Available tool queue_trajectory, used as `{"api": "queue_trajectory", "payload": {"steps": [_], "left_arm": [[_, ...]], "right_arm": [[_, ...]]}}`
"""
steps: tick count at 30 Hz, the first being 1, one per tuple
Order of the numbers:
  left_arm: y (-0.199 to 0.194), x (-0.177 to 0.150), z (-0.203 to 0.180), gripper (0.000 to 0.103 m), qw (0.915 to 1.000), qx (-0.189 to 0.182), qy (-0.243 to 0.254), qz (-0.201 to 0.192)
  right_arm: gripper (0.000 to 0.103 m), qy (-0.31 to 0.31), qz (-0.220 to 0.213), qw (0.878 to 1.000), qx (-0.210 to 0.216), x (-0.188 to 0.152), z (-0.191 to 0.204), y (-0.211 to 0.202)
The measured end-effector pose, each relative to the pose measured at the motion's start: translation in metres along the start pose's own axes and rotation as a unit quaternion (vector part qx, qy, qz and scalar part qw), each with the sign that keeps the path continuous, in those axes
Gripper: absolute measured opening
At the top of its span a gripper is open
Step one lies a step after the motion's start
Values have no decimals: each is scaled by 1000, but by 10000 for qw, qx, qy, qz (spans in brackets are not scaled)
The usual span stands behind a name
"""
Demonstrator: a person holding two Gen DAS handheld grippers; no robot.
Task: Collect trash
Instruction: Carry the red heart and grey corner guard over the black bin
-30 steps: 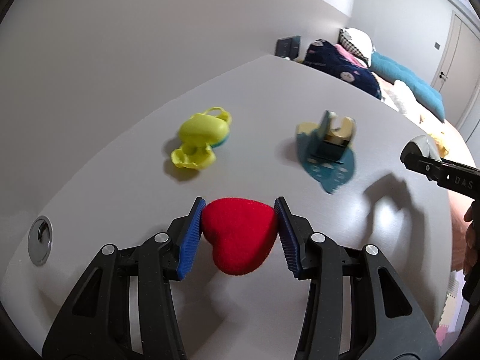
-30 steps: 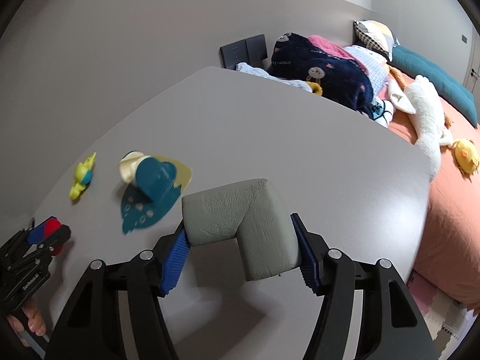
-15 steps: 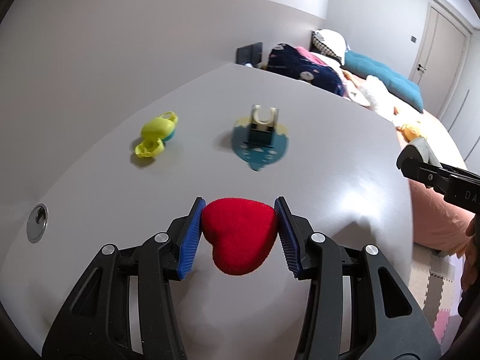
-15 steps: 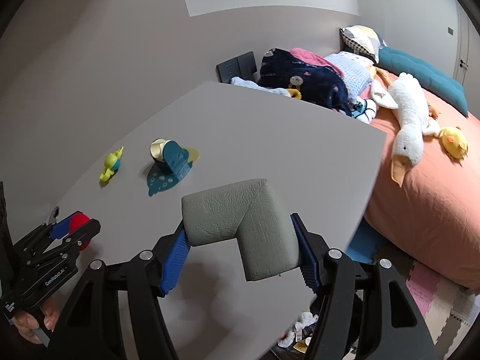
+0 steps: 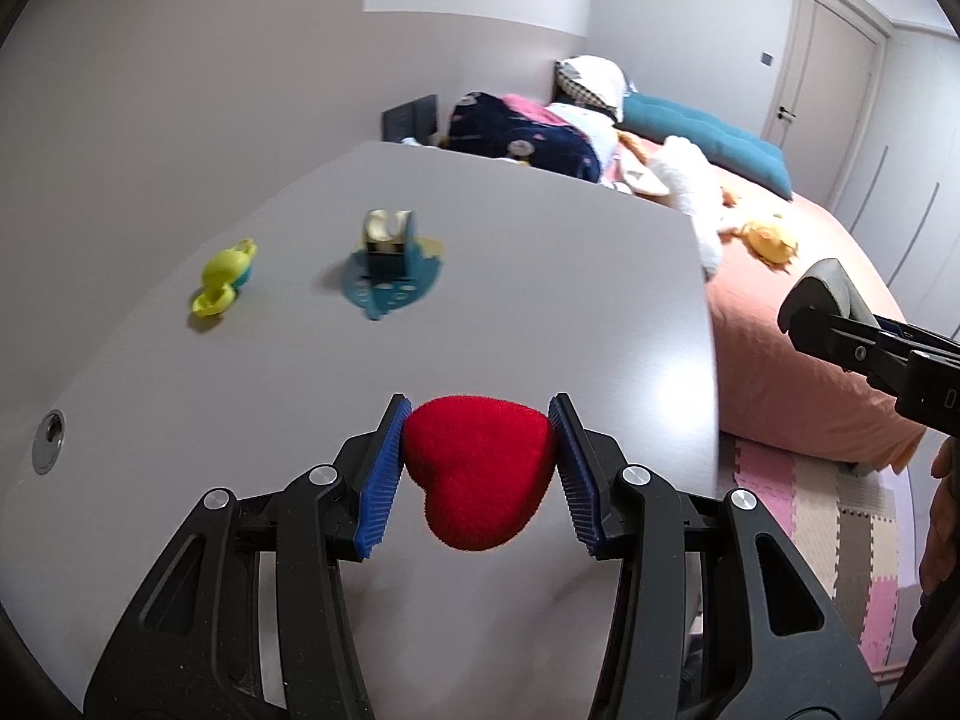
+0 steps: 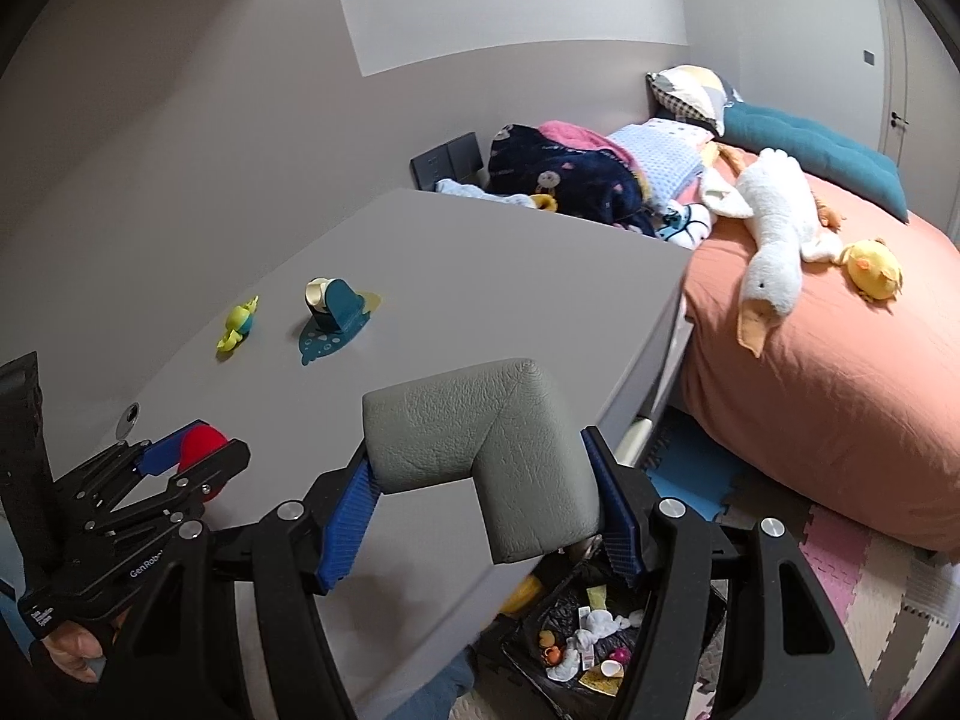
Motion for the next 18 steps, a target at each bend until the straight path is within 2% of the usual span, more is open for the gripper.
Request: {"api": "queue_trajectory", "payload": {"steps": [18], "left_arm": [[-16, 11, -80, 47, 9970, -427, 618, -166]], "right_arm": [[67, 420, -249, 9987, -167, -19, -58, -51]]}}
Point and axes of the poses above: each gripper's, at about its wrist camera, not at the fingertips, and y roughly the way its jaws point, z to its left, x to its top, the point moved 5 cm from there along y, roughly the way its jaws point, and after that the axes turned 14 degrees about y, right-handed, at the moved point
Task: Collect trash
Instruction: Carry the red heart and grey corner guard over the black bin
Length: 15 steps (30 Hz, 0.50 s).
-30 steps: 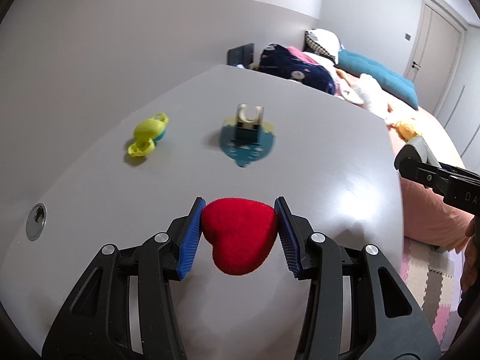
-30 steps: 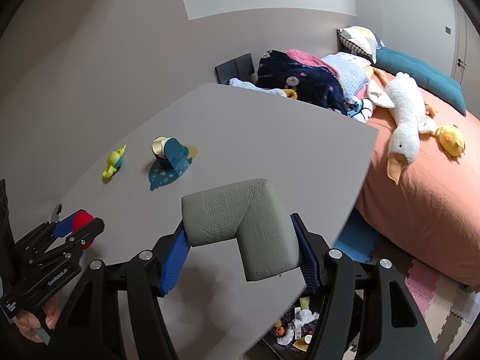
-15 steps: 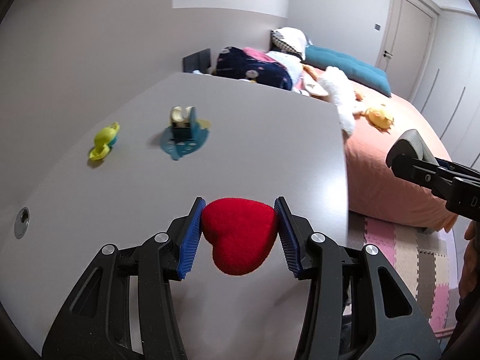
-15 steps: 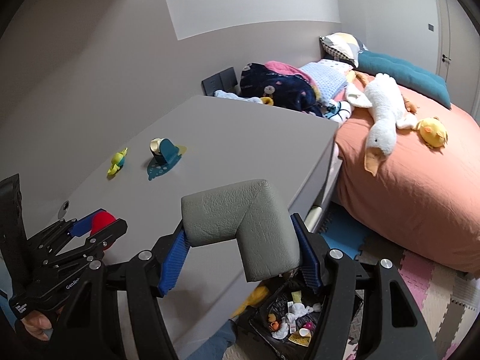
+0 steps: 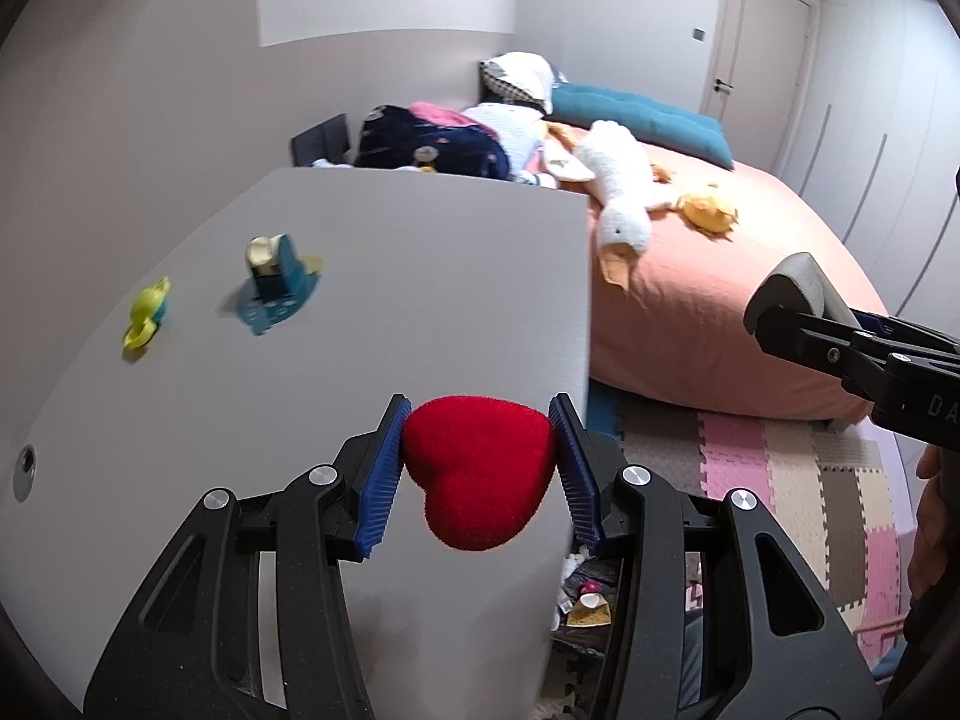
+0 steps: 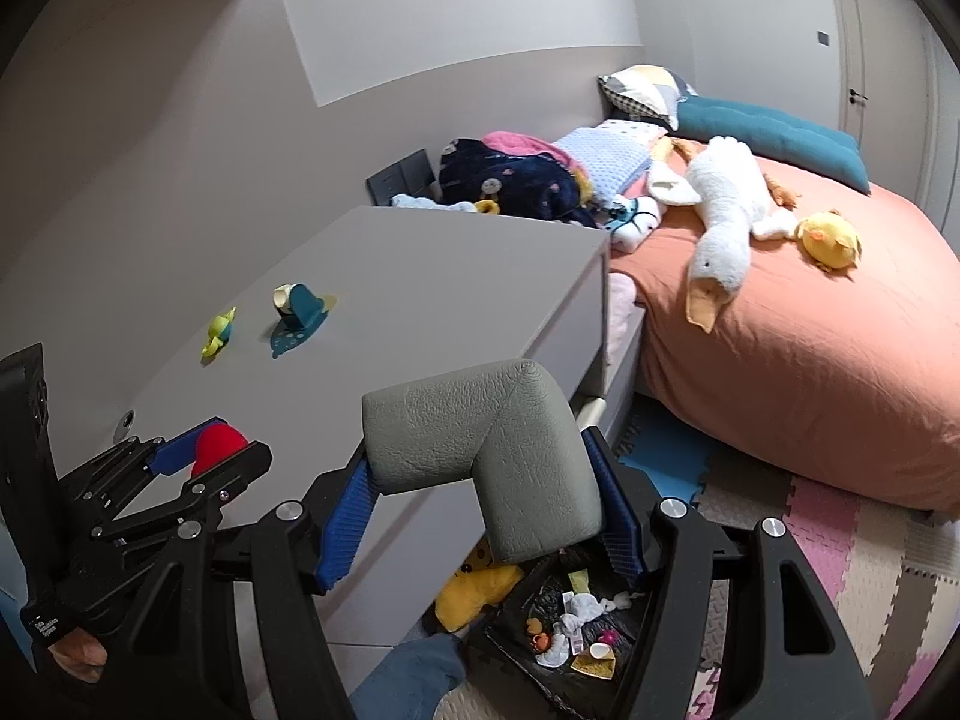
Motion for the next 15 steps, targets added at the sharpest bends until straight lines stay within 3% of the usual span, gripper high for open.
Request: {"api": "queue_trajectory", "payload": {"steps": [15], "left_arm": [[7, 18, -66, 47, 9976, -423, 539, -56]], "right_arm": [[67, 433, -247, 9980, -376, -1, -59, -35]]}}
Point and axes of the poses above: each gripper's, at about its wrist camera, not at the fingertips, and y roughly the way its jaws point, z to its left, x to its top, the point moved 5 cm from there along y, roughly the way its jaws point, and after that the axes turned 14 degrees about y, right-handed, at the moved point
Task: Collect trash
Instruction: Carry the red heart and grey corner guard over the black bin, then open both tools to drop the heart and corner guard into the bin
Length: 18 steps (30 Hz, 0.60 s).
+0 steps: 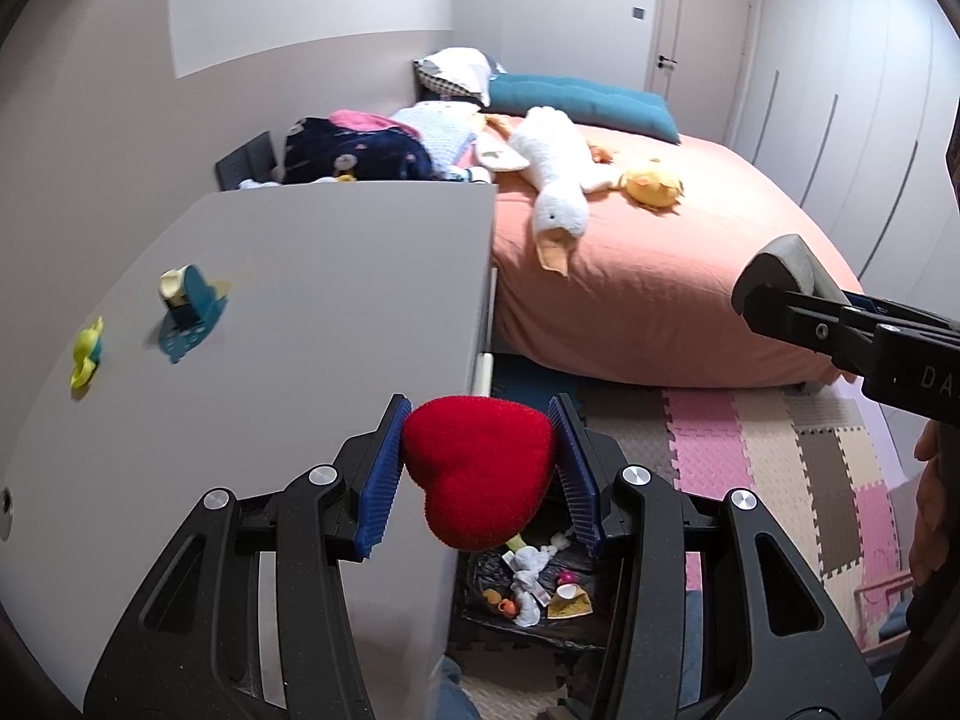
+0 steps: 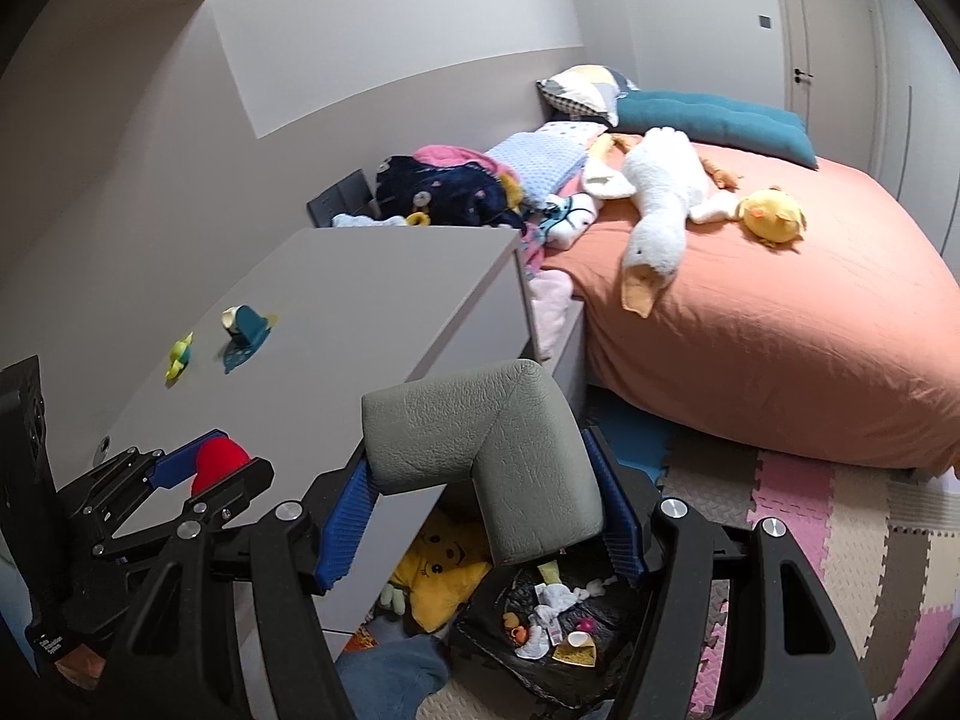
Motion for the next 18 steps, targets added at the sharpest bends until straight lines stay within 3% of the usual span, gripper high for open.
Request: {"api": "queue_trajectory", "payload": {"steps": [18], "left_arm": [[25, 18, -68, 47, 9956, -605, 702, 124]], "right_arm": [[67, 544, -121, 9977, -386, 5, -65, -10]]}}
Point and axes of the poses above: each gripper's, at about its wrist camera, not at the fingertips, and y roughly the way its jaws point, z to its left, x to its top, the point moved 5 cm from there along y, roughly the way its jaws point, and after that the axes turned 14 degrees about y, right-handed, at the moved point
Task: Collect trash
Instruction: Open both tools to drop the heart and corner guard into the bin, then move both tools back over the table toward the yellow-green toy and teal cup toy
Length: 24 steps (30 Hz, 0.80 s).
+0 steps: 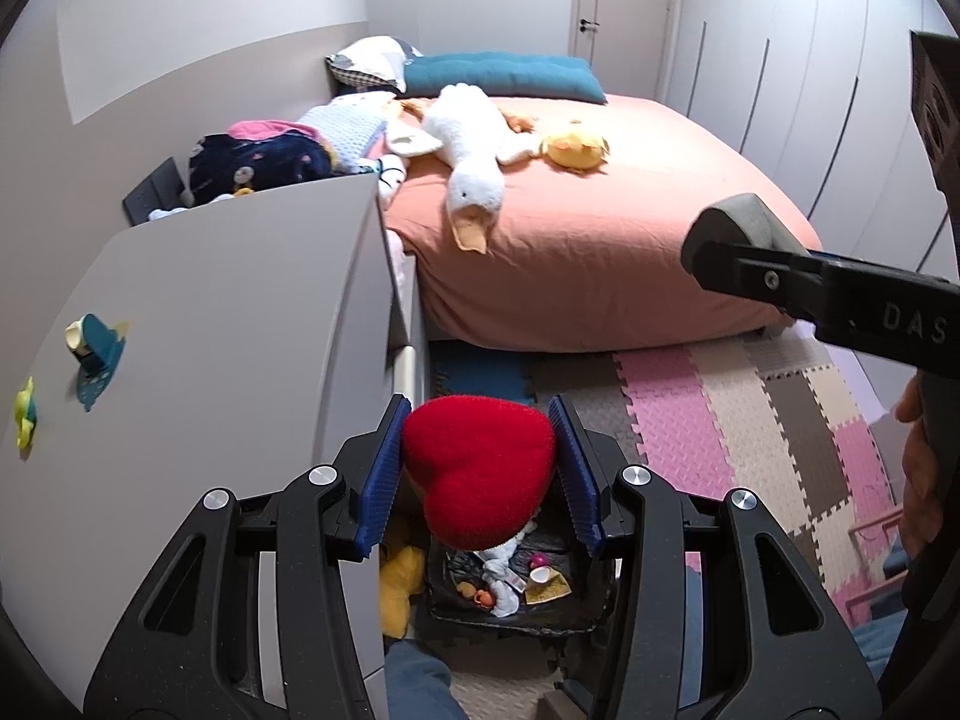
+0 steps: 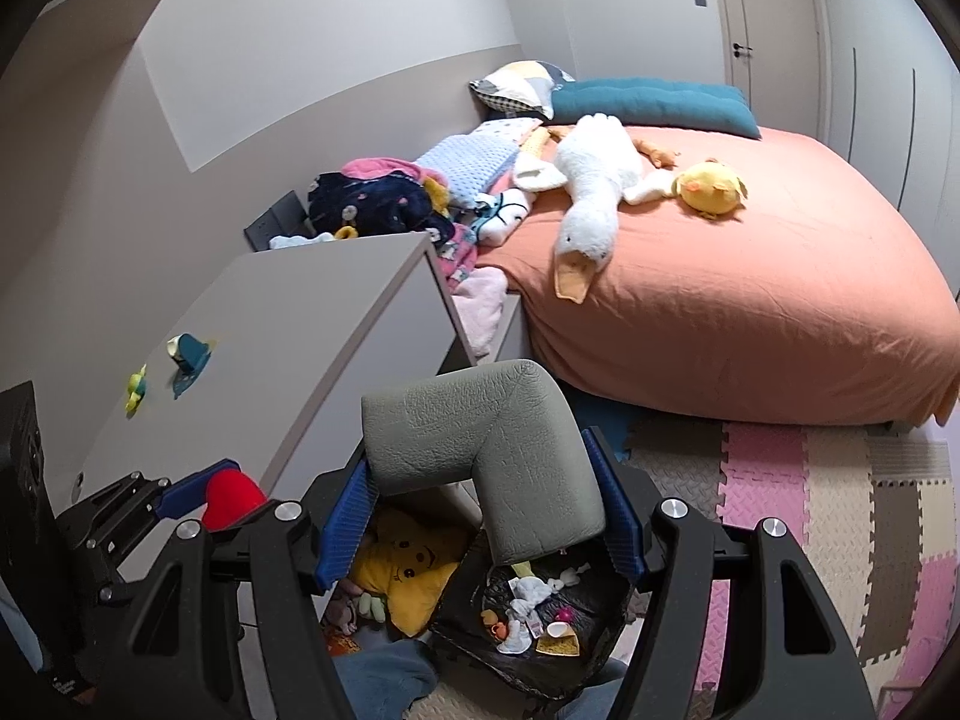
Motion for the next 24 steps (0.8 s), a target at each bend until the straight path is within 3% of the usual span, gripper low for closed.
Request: {"api": "queue_trajectory", "payload": {"steps": [4, 6, 7, 8, 9, 12, 24], "left_arm": [[8, -1, -5, 47, 9998, -135, 70, 89], [14, -5, -10, 65, 9991, -290, 201, 232], [17, -6, -12, 87, 9989, -255, 260, 281], [19, -7, -12, 96, 9989, -162, 324, 312], [20, -8, -13, 96, 9987, -43, 395, 326], [26, -12, -11, 96, 9981, 72, 424, 431], [25, -20, 12, 96, 9988, 231, 170, 403]], "right_arm": [[68, 85, 39, 9999, -43, 2, -7, 6], [70, 85, 104, 9998, -118, 2, -10, 11], [74, 74, 128, 9996, -244, 2, -12, 15], [80, 92, 118, 9994, -326, 2, -14, 16], [85, 116, 77, 9990, -431, 3, -16, 18], [86, 141, 2, 9979, -633, 4, -20, 22], [86, 152, 111, 9981, -581, 0, -17, 33]]}}
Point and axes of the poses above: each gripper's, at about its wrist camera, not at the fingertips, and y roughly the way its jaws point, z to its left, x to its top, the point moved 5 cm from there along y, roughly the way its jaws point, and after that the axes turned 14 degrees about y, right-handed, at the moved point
